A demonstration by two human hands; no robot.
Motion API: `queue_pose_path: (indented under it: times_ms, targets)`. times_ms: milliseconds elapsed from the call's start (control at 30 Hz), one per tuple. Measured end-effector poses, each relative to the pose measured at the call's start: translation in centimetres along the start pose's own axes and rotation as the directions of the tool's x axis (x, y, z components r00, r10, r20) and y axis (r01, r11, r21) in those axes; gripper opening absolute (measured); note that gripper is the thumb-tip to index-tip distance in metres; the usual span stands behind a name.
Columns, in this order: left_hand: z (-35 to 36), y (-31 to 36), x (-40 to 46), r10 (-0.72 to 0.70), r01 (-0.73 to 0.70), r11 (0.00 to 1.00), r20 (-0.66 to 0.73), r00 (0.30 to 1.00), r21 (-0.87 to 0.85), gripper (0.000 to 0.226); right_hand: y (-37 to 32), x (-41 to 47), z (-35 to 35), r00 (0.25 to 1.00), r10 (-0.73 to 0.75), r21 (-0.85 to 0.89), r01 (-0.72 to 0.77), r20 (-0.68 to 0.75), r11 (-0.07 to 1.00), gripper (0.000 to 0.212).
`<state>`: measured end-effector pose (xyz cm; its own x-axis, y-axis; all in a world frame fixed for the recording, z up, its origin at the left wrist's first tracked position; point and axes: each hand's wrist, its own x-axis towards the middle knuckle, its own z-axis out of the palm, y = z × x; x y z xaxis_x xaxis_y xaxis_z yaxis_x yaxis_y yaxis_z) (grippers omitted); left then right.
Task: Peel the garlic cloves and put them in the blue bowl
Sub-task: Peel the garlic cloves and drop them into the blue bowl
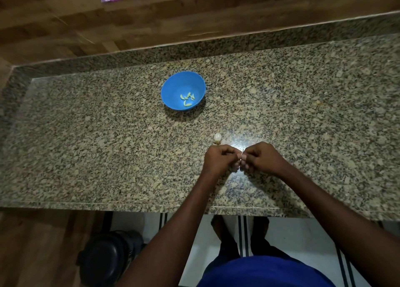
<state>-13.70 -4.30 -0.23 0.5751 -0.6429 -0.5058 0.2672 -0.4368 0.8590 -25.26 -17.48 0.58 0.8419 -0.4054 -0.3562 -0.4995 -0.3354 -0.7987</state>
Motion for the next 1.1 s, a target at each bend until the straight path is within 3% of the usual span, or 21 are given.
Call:
queue_pose_path:
  times_ms: [100, 200, 467, 567, 633, 667, 733, 800, 833, 867, 933, 1100]
  targets:
    - [-0.2, 0.5, 0.1, -0.113, 0.116, 0.986, 0.026, 0.993, -0.118, 0.003, 0.4, -0.1, 1.1, 0.97, -0.208, -0.386, 0.147, -0.122, 0.911, 0.028]
    - [-0.5, 0.8, 0.2, -0.221, 0.228, 0.954, 0.058, 0.974, -0.195, 0.003, 0.4, -0.6, 2.0, 0.945, -0.312, -0.572, 0.2, -0.103, 0.796, 0.014]
    - [-0.5, 0.6, -0.1, -0.356, 0.373, 0.895, 0.114, 0.928, -0.246, 0.008, 1.5, -1.7, 3.0, 0.853, -0.496, -0.638, 0.294, -0.16, 0.712, 0.003]
    - [-0.4, 0.9, -0.1, -0.405, 0.417, 0.869, 0.102, 0.909, -0.267, 0.008, 2.3, -2.1, 3.1, 0.805, -0.584, -0.74, 0.328, -0.106, 0.587, 0.018]
    - [-0.2, 1.0, -0.1, -0.417, 0.425, 0.86, 0.09, 0.904, -0.283, 0.006, 2.6, -2.0, 2.9, 0.815, -0.576, -0.747, 0.344, -0.064, 0.57, 0.021]
    - [0.0, 1.0, -0.1, -0.413, 0.418, 0.863, 0.082, 0.907, -0.284, 0.006, 2.5, -1.7, 2.8, 0.838, -0.541, -0.71, 0.337, -0.074, 0.618, 0.019]
    - [0.2, 0.9, -0.1, -0.361, 0.362, 0.889, 0.056, 0.931, -0.281, 0.005, 1.8, -1.0, 2.5, 0.914, -0.366, -0.474, 0.247, -0.176, 0.845, 0.012]
    - [0.3, 0.8, -0.1, -0.255, 0.25, 0.935, 0.014, 0.967, -0.25, 0.004, 1.0, -0.3, 1.9, 0.981, -0.052, -0.05, 0.043, -0.189, 0.998, 0.026]
    - [0.3, 0.8, -0.1, -0.181, 0.174, 0.964, -0.014, 0.983, -0.2, 0.005, 0.7, 0.0, 1.5, 0.989, 0.096, 0.191, -0.073, -0.113, 0.979, 0.028]
    - [0.2, 0.8, -0.1, -0.101, 0.095, 0.987, -0.038, 0.994, -0.127, 0.005, 0.3, 0.1, 1.1, 0.977, 0.214, 0.401, -0.193, -0.008, 0.896, 0.029]
    - [0.1, 1.1, -0.3, 0.04, -0.039, 0.999, -0.06, 0.997, 0.017, 0.007, -0.2, 0.2, 0.7, 0.919, 0.346, 0.625, -0.384, 0.188, 0.68, 0.031]
    - [0.4, 1.6, -0.7, 0.2, -0.187, 0.971, -0.084, 0.976, 0.147, 0.004, -0.4, 0.8, 0.2, 0.796, 0.352, 0.794, -0.576, 0.492, 0.194, 0.025]
